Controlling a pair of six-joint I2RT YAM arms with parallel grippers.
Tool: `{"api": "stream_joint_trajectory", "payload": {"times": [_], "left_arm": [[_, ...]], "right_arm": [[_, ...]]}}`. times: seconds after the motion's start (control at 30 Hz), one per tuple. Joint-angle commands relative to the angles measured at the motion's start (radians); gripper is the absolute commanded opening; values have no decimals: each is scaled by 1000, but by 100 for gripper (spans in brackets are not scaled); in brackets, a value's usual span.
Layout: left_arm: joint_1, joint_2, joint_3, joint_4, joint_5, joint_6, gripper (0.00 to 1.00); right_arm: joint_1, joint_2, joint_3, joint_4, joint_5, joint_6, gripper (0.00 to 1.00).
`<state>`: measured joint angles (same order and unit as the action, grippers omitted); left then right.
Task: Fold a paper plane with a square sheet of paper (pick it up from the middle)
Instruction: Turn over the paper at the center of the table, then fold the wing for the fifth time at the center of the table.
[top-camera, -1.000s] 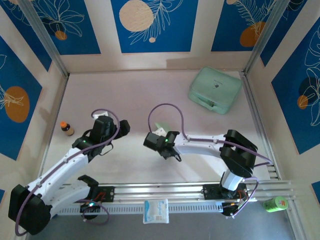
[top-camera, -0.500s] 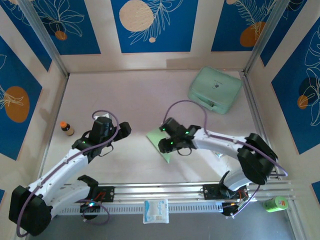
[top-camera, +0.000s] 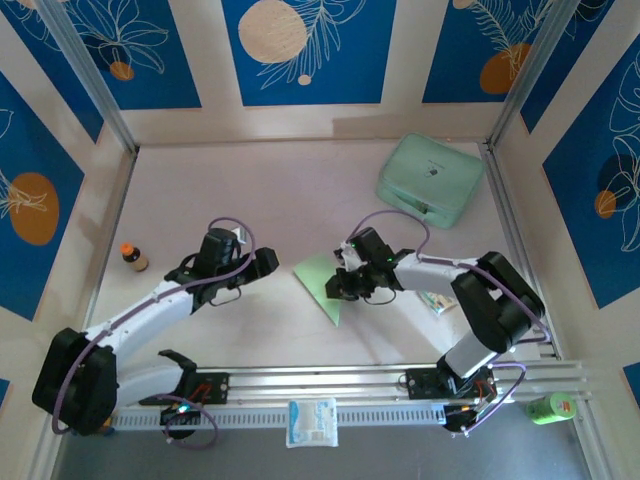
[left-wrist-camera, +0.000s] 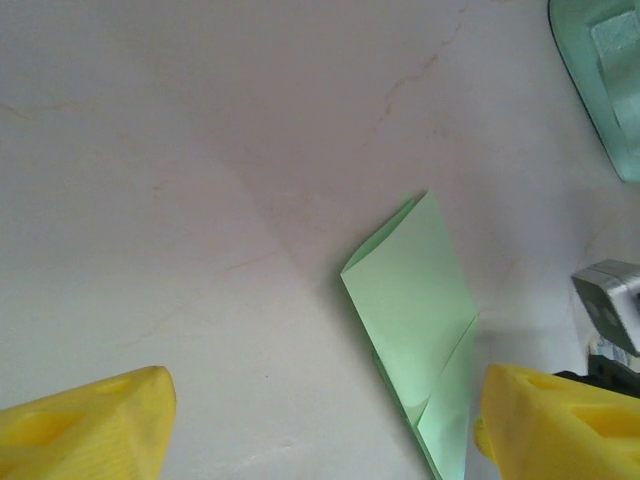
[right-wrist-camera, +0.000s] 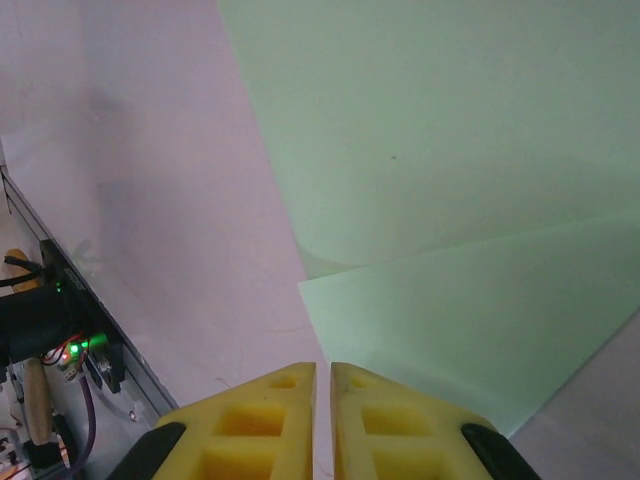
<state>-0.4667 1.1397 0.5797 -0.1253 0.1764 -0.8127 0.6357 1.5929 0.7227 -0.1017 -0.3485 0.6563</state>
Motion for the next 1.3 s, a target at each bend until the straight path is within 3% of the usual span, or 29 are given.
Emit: {"api": "stream_joint_trajectory", "payload": {"times": [0.0,0.17,0.4,0.7,0.77,0.93,1.17,1.27], "left_arm": [[8,5,4,37,48,-15,79],[8,11,2,39,55,-15,79],[8,26,-7,75,86,-37,76],[1,91,-17,153,143,-80,68],[-5,119,-11,176,165,-87,63],[-34,212,31,232,229,-91,47],[-96,386,144,273,300,-82,23],[-131,441,197,283,295,-86,19]], "right_arm": [[8,41,18,21,-38,45,12],[13,81,12,19,26,148,12],[13,115,-35,30,154,425,10],[48,112,-220,419,200,876,6],[64,98,-214,446,204,864,6],[63,-16,-162,324,216,704,11],[-16,-158,-142,162,208,437,13],[-58,-178,-133,98,195,379,14]]}}
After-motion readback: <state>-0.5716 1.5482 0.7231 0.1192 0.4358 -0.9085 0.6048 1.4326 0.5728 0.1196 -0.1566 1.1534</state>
